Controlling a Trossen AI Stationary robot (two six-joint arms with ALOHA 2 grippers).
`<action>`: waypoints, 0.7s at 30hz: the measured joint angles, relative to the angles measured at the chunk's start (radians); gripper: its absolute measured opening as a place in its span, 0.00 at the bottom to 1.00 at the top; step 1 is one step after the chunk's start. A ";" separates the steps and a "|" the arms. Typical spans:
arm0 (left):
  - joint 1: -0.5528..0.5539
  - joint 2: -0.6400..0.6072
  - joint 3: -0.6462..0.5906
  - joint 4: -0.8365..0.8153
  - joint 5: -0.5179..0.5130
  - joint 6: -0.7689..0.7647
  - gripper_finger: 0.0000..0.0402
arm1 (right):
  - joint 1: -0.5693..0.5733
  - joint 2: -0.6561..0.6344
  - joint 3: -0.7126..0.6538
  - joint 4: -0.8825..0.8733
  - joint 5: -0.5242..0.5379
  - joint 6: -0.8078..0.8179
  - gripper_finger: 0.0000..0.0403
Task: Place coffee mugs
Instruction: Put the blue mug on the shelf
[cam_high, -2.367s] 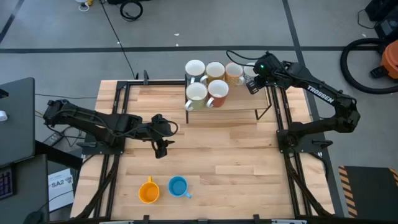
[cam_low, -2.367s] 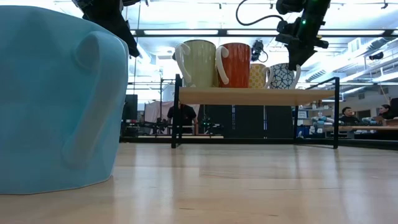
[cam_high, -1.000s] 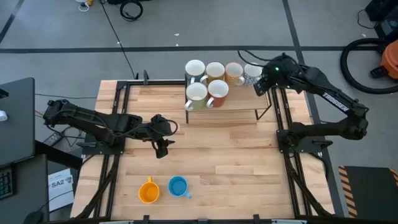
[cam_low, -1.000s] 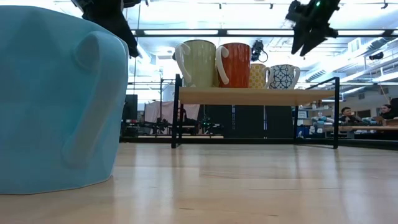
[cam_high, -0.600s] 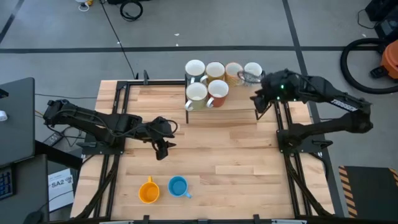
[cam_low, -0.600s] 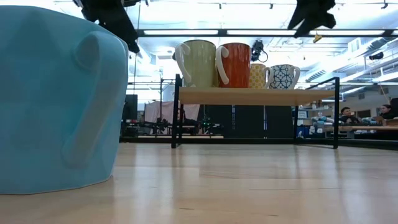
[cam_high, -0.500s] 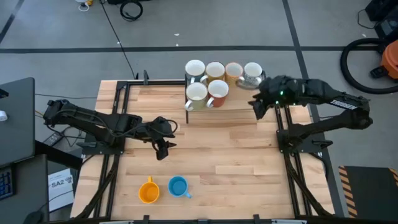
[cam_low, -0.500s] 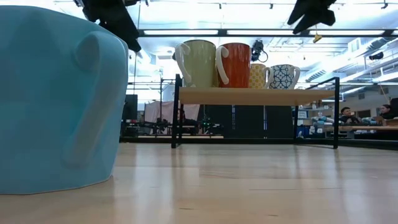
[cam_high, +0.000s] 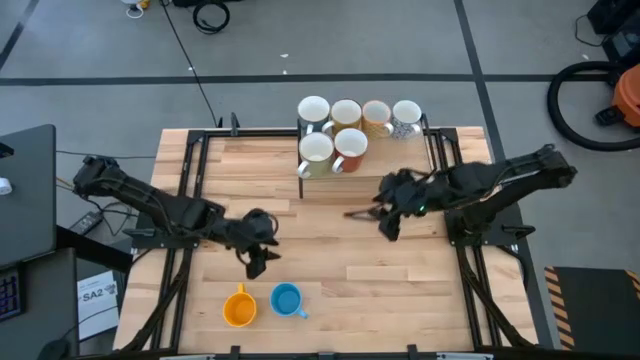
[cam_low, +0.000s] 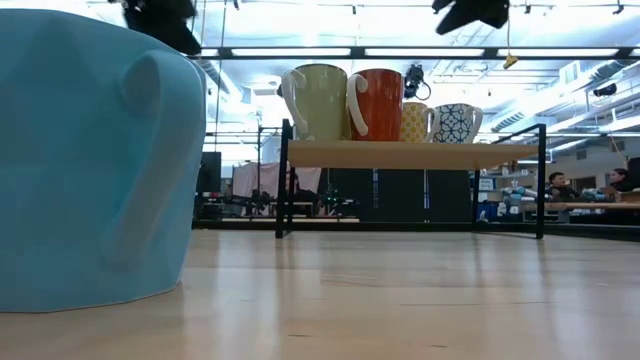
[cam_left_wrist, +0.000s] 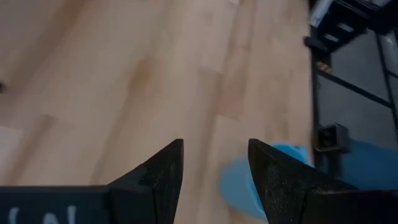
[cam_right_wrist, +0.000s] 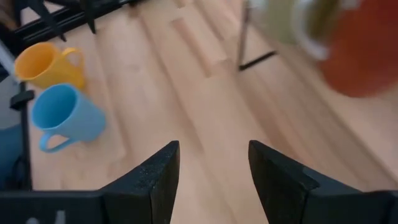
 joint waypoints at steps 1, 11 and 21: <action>-0.016 0.010 0.000 0.004 0.000 -0.018 0.47 | 0.014 0.020 0.000 0.022 0.000 0.000 0.49; -0.160 0.111 0.000 0.060 -0.005 -0.129 0.47 | 0.070 0.182 0.000 0.154 0.000 -0.003 0.49; -0.172 0.230 0.000 0.086 -0.007 -0.158 0.47 | 0.069 0.237 0.000 0.172 -0.008 -0.061 0.49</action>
